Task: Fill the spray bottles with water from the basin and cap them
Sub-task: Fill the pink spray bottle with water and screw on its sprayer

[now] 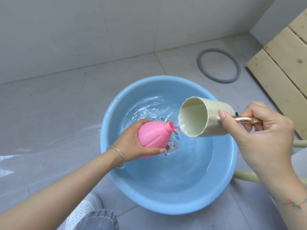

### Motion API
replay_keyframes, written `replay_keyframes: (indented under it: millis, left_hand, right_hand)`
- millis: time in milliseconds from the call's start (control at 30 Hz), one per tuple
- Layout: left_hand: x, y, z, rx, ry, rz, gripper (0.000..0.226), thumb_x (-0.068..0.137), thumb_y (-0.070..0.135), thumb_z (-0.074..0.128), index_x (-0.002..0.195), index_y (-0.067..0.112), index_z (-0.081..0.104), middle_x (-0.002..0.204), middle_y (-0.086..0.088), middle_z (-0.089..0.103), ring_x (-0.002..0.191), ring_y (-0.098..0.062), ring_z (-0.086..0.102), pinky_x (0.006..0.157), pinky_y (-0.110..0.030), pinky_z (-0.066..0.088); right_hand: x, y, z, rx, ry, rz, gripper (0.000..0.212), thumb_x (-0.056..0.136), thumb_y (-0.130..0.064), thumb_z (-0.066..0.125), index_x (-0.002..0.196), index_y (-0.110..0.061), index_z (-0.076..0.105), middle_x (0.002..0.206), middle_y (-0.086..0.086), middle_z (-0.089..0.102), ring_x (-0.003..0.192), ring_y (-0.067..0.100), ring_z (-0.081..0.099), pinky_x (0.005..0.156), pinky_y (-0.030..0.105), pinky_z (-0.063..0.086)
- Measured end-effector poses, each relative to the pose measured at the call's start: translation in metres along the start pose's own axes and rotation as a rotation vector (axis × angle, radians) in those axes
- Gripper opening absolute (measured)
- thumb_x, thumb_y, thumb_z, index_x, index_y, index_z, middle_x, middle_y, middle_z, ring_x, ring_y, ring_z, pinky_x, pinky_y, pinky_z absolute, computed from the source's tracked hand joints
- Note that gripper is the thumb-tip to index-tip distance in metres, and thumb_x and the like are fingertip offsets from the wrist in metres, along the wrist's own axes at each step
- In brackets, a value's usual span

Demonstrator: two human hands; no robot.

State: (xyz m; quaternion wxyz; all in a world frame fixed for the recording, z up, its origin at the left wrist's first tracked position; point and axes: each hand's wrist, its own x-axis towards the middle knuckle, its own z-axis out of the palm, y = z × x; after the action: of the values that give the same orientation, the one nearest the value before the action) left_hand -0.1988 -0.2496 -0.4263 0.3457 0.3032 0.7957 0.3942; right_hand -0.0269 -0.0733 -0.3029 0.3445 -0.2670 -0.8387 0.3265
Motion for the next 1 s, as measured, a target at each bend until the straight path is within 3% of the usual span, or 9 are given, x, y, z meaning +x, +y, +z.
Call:
replay_keyframes:
  millis: [100, 267, 600, 767, 1000]
  left_hand:
    - [0.0, 0.001, -0.001, -0.016, 0.0, -0.004, 0.083, 0.047, 0.056, 0.09, 0.117, 0.042, 0.049, 0.106, 0.023, 0.059, 0.092, 0.01, 0.057, 0.074, -0.012, 0.045]
    - [-0.002, 0.002, 0.0, -0.047, -0.007, -0.025, 0.089, 0.035, 0.072, 0.079, 0.115, 0.045, 0.05, 0.104, 0.024, 0.06, 0.09, 0.011, 0.058, 0.074, -0.012, 0.046]
    - [-0.004, 0.0, 0.001, -0.063, -0.02, -0.028, 0.09, 0.035, 0.073, 0.077, 0.115, 0.043, 0.05, 0.103, 0.025, 0.06, 0.088, 0.012, 0.058, 0.072, -0.01, 0.045]
    - [-0.004, -0.002, 0.003, -0.065, -0.02, -0.02, 0.09, 0.035, 0.072, 0.078, 0.116, 0.043, 0.05, 0.106, 0.022, 0.061, 0.094, 0.004, 0.06, 0.081, -0.02, 0.051]
    - [-0.004, 0.0, 0.003, -0.092, -0.037, -0.015, 0.089, 0.036, 0.071, 0.079, 0.115, 0.046, 0.05, 0.105, 0.024, 0.062, 0.092, 0.005, 0.06, 0.079, -0.018, 0.051]
  right_hand:
    - [0.0, -0.002, 0.0, -0.024, -0.004, -0.032, 0.045, 0.078, -0.032, 0.068, 0.055, -0.015, 0.034, 0.063, 0.001, 0.038, 0.057, 0.009, 0.032, 0.055, 0.014, 0.024]
    - [0.001, -0.005, 0.001, -0.075, -0.006, -0.092, 0.046, 0.08, -0.027, 0.069, 0.055, -0.014, 0.033, 0.062, -0.002, 0.035, 0.059, 0.007, 0.032, 0.056, 0.014, 0.024]
    - [0.002, -0.011, 0.002, -0.188, 0.007, -0.192, 0.045, 0.08, -0.021, 0.072, 0.052, -0.005, 0.04, 0.055, -0.002, 0.038, 0.062, 0.013, 0.036, 0.06, 0.018, 0.026]
    - [0.004, -0.015, 0.004, -0.239, 0.001, -0.275, 0.045, 0.081, -0.023, 0.07, 0.052, -0.007, 0.04, 0.057, -0.011, 0.033, 0.062, 0.014, 0.031, 0.061, 0.022, 0.026]
    - [0.004, -0.019, 0.005, -0.291, 0.001, -0.356, 0.042, 0.08, -0.018, 0.072, 0.051, -0.008, 0.042, 0.054, 0.0, 0.028, 0.064, 0.017, 0.021, 0.067, 0.021, 0.028]
